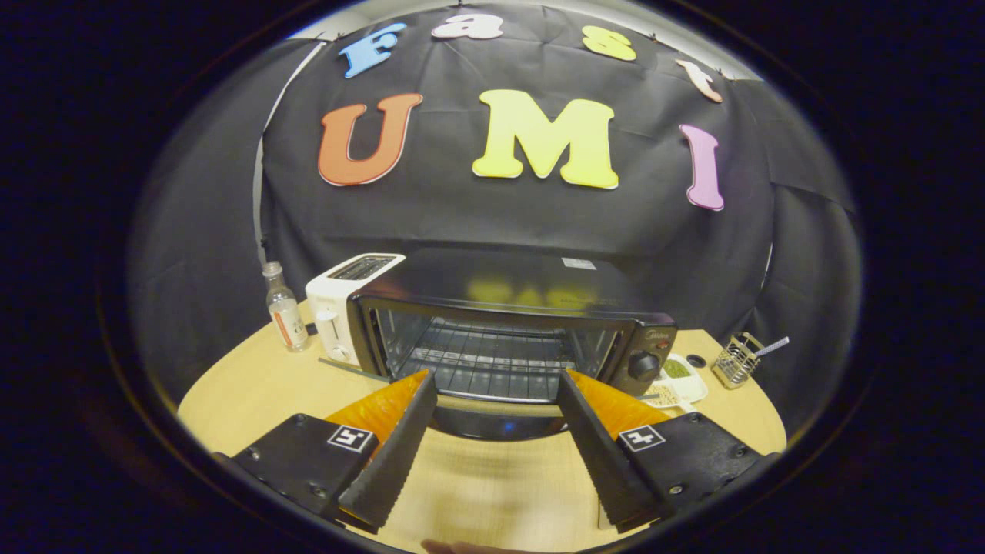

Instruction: Open the toaster oven, put the food inside, and close the toaster oven door.

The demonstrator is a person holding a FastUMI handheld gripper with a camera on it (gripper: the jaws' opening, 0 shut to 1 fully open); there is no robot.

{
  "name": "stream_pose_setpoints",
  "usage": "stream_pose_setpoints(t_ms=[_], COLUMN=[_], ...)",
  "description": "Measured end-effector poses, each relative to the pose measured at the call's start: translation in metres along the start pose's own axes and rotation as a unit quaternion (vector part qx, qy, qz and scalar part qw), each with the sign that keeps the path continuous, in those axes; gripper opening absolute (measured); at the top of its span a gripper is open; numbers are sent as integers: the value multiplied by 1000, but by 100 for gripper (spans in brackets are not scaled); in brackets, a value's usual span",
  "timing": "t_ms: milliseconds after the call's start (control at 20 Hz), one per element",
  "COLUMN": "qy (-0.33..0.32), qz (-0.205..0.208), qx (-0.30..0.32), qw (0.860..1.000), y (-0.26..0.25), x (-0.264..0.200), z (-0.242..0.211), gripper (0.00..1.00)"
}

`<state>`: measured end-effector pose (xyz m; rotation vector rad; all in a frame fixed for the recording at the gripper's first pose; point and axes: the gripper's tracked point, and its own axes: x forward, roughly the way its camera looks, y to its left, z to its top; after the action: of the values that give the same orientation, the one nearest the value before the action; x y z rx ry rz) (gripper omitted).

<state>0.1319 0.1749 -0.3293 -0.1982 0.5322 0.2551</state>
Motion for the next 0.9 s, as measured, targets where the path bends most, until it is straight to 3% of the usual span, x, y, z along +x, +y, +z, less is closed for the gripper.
stream_pose_setpoints(t_ms=[650,900], qy=[10,76], qz=[-11,-10], qx=[-5,7], qw=[1000,997], y=[6,10], x=[-29,-21], z=[-94,-152], gripper=[100,100])
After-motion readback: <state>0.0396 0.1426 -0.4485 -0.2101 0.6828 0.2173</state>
